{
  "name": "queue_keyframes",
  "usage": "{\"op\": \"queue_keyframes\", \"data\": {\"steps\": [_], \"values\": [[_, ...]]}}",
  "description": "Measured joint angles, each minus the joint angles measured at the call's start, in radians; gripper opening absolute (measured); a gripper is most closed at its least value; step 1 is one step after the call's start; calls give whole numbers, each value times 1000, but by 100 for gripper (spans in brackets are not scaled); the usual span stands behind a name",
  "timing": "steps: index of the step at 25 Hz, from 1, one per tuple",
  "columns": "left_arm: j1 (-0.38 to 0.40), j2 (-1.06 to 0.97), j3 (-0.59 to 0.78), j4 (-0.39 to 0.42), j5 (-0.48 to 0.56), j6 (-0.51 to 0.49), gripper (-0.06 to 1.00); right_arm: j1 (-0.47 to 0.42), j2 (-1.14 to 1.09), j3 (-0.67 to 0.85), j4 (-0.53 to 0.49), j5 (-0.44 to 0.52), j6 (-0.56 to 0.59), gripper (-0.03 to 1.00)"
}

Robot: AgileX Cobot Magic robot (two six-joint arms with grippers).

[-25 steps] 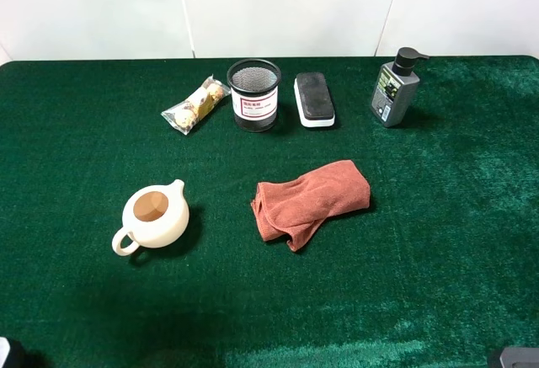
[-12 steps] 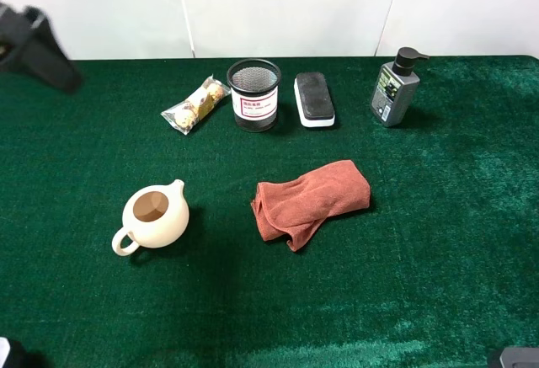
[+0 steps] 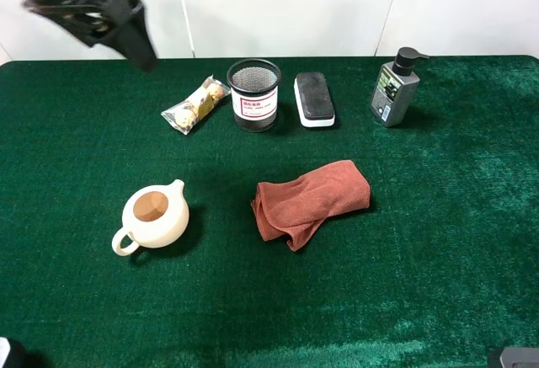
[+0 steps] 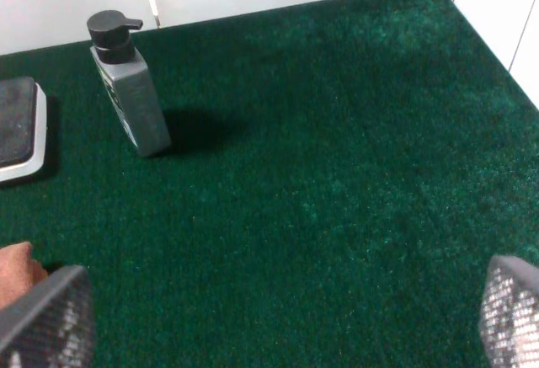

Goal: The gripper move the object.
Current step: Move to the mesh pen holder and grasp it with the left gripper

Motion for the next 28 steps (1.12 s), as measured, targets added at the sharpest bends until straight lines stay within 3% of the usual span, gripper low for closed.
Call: {"op": "queue_keyframes", "data": {"steps": [14, 28], "values": [[-164, 329, -319, 1, 35, 102, 99, 0, 0, 0, 0, 0, 0, 70], [-245, 581, -540, 2, 50, 222, 99, 0, 0, 0, 0, -1, 0, 70]]}}
